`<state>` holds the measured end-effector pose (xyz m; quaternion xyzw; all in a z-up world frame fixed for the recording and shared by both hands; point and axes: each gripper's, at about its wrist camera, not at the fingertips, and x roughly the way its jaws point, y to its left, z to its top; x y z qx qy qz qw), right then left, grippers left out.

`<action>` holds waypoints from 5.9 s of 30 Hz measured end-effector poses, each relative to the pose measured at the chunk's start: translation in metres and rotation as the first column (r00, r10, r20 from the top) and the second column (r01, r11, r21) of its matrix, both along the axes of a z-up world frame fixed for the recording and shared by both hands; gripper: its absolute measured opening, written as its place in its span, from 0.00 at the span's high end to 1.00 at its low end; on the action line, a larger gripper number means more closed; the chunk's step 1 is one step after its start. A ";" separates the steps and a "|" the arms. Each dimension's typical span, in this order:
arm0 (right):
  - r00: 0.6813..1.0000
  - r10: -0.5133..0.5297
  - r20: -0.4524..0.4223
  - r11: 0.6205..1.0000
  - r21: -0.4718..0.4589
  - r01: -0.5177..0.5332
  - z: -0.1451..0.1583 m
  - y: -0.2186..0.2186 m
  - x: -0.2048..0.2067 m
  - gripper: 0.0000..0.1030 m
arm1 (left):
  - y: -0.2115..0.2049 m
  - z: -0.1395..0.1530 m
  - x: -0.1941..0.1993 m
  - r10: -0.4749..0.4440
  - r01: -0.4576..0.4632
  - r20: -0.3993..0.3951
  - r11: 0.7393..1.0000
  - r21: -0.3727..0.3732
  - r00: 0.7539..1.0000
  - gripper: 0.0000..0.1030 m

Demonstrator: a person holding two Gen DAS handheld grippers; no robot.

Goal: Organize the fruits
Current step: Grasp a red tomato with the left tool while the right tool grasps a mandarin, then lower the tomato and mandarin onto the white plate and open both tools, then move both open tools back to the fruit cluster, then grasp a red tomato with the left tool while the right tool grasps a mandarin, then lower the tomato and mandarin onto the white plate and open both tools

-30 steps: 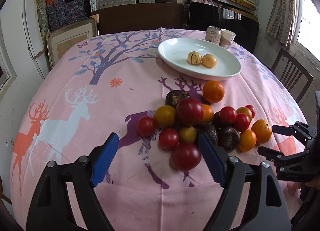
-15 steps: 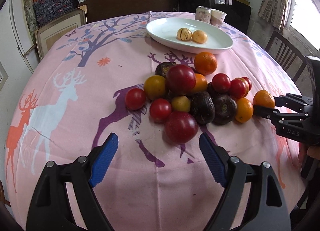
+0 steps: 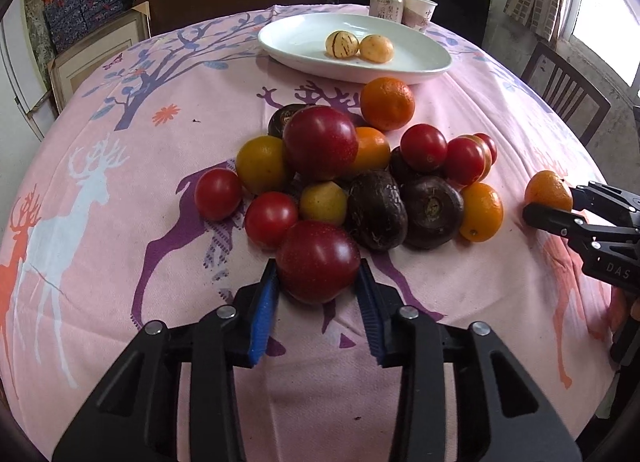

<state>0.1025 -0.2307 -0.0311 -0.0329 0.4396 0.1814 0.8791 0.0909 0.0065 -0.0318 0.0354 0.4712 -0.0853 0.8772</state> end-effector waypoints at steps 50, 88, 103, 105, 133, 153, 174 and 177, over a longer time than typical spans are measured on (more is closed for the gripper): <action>0.992 -0.115 0.044 0.981 0.164 0.107 0.032 0.012 0.170 0.48 | -0.033 0.049 0.182 0.164 -0.153 0.089 0.981 -0.122 0.982 0.35; 0.981 0.193 -0.011 0.980 -0.041 -0.194 -0.006 0.077 0.017 0.63 | 0.052 0.019 0.003 0.041 -0.042 0.063 0.999 0.012 0.997 0.14; 0.992 0.124 -0.018 0.992 0.027 -0.124 -0.003 0.040 0.001 0.63 | 0.026 -0.002 0.024 -0.056 0.055 -0.016 0.998 -0.043 0.998 0.57; 0.993 0.120 -0.018 0.992 0.035 -0.119 -0.003 0.036 0.000 0.63 | 0.023 -0.002 0.027 -0.069 0.068 -0.005 0.997 -0.037 0.998 0.60; 0.993 0.117 -0.017 0.991 0.071 -0.115 -0.002 0.029 -0.009 0.63 | 0.017 0.000 0.027 -0.150 0.148 0.066 0.988 0.035 0.986 0.74; 0.979 -0.066 0.193 0.990 0.134 0.041 0.072 0.020 0.099 0.63 | -0.035 0.073 0.133 0.050 -0.035 0.160 0.995 -0.096 0.986 0.74; 0.996 -0.045 0.082 0.974 0.225 0.026 0.044 0.040 0.174 0.53 | -0.010 0.048 0.190 0.195 -0.177 0.098 0.970 -0.168 0.976 0.29; 0.996 -0.045 0.075 0.975 0.223 0.028 0.046 0.032 0.161 0.46 | -0.012 0.052 0.179 0.165 -0.148 0.095 0.975 -0.169 0.982 0.29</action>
